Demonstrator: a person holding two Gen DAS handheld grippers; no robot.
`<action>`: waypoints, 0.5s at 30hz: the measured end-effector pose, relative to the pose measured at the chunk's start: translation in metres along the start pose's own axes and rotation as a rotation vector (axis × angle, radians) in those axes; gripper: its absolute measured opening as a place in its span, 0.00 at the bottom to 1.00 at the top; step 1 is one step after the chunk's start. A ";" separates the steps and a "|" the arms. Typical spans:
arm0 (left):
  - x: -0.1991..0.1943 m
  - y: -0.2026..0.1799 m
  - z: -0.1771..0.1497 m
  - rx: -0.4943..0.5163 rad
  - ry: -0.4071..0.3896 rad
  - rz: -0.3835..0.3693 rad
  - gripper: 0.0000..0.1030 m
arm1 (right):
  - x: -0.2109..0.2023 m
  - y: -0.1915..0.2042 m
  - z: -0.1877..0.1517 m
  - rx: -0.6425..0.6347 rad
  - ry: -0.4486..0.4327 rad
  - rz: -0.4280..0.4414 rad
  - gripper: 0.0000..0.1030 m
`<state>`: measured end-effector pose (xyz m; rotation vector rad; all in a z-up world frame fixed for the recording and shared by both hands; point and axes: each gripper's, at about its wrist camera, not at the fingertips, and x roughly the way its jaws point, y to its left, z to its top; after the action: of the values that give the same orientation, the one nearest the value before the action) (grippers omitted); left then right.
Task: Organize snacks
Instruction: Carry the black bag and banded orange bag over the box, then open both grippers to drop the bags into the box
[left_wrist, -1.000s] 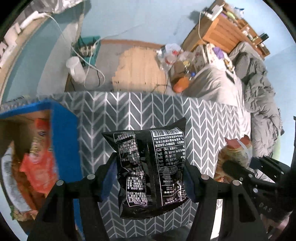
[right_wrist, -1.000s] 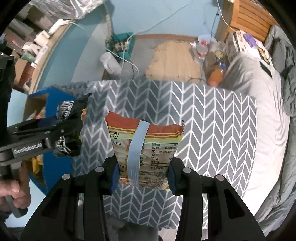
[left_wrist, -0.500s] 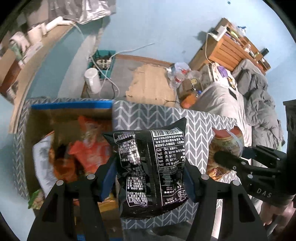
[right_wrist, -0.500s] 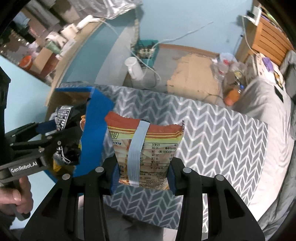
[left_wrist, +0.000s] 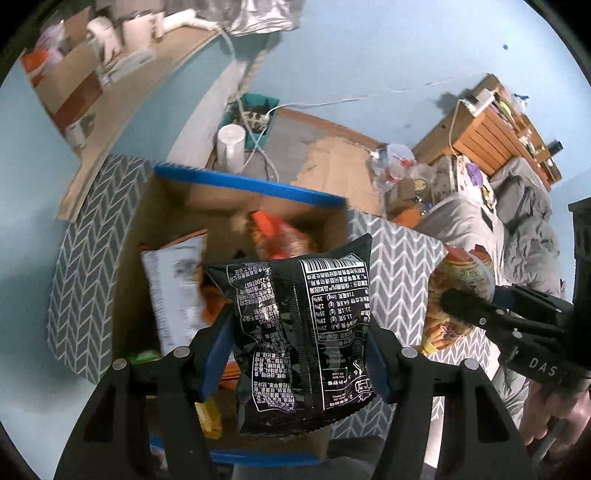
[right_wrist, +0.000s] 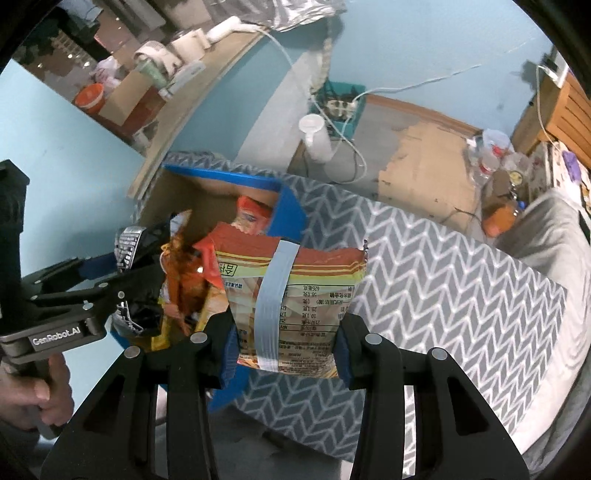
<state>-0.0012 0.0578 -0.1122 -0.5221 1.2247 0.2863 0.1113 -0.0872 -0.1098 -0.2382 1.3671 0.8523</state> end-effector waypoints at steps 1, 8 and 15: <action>-0.001 0.004 0.000 -0.005 0.001 0.001 0.63 | 0.005 0.006 0.002 -0.001 0.004 0.004 0.39; 0.002 0.040 0.005 -0.043 0.010 0.004 0.63 | 0.030 0.030 0.011 0.003 0.044 0.034 0.39; 0.010 0.069 0.023 -0.075 0.014 -0.025 0.63 | 0.053 0.060 0.022 -0.005 0.072 0.049 0.39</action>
<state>-0.0120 0.1279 -0.1314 -0.6048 1.2232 0.3088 0.0875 -0.0116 -0.1346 -0.2418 1.4434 0.8951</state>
